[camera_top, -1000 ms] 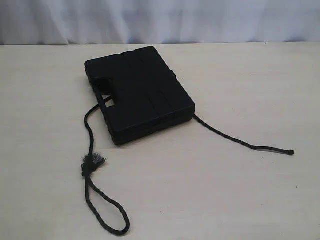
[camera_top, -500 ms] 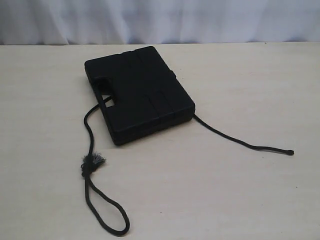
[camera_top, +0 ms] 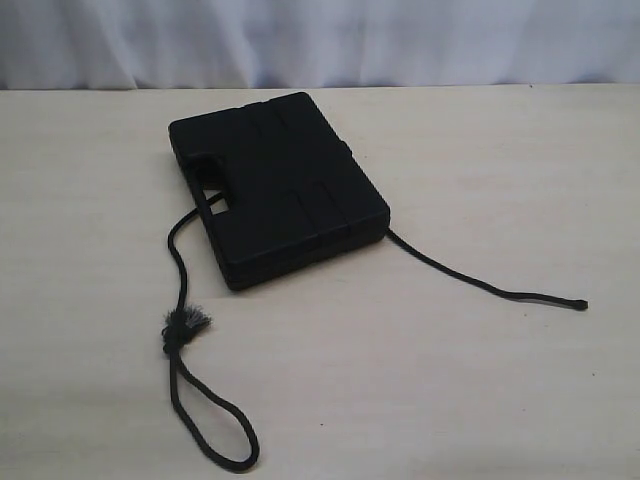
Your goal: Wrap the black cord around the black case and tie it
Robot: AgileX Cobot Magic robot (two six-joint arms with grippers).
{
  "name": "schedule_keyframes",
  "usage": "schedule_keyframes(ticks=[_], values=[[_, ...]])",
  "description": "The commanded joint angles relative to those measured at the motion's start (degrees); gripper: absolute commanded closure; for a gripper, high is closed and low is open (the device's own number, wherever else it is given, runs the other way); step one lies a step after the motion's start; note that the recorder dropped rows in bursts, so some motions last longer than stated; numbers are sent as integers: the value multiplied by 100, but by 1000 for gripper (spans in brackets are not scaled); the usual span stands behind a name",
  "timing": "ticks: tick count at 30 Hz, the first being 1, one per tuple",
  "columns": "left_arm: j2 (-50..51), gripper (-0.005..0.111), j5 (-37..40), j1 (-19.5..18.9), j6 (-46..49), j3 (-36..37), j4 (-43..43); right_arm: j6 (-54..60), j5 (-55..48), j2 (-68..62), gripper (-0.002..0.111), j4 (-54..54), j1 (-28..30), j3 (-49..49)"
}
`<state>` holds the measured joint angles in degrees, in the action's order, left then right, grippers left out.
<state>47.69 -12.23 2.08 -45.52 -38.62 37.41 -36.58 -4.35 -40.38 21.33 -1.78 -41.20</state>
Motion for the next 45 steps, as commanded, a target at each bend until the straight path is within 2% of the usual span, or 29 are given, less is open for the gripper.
schedule_keyframes(ticks=[1,3,4,5,7,10,12,15,18,20,26,29,35,41,45], values=[[1357,107,1657,-5,-477,-578,689,1142,-1783,-1713,103,168,-436,-1047],[2061,107,2112,33,-35,-882,652,1848,-2728,-2721,103,168,-994,-1794],[2585,107,2950,221,650,-1260,464,2219,-3239,-3268,103,168,-1358,-2237],[2874,107,3387,309,1129,-1474,193,2389,-3470,-3545,103,168,-1549,-2469],[3513,107,4648,473,3132,-2153,-1132,2616,-3767,-3993,103,168,-1871,-2830],[4391,107,6791,493,6238,-3144,-3311,2718,-4009,-4589,103,142,-2178,-3246],[4822,107,7501,493,7266,-3496,-4367,2718,-4036,-4892,103,98,-2301,-3337],[5236,107,7374,504,7982,-3525,-5337,2718,-4093,-5201,103,73,-2385,-3337],[5457,106,6692,504,7751,-3490,-5655,2731,-4218,-5391,103,31,-2385,-3337],[5555,99,6408,504,7167,-3490,-5643,2731,-4244,-5469,103,31,-2385,-3337],[5897,59,6093,504,6073,-3490,-5617,2721,-4122,-5491,103,-40,-2385,-3337],[6137,46,5554,504,5809,-3490,-5617,2721,-4124,-5491,103,-175,-2385,-3337],[6701,45,4300,504,4802,-3490,-5629,2721,-4167,-5491,103,-577,-2385,-3326],[7072,45,3476,504,4655,-3490,-5682,2721,-3982,-5491,103,-593,-2385,-3326],[7173,49,3333,504,4655,-3490,-5824,2721,-3854,-5491,103,-649,-2385,-3312]])
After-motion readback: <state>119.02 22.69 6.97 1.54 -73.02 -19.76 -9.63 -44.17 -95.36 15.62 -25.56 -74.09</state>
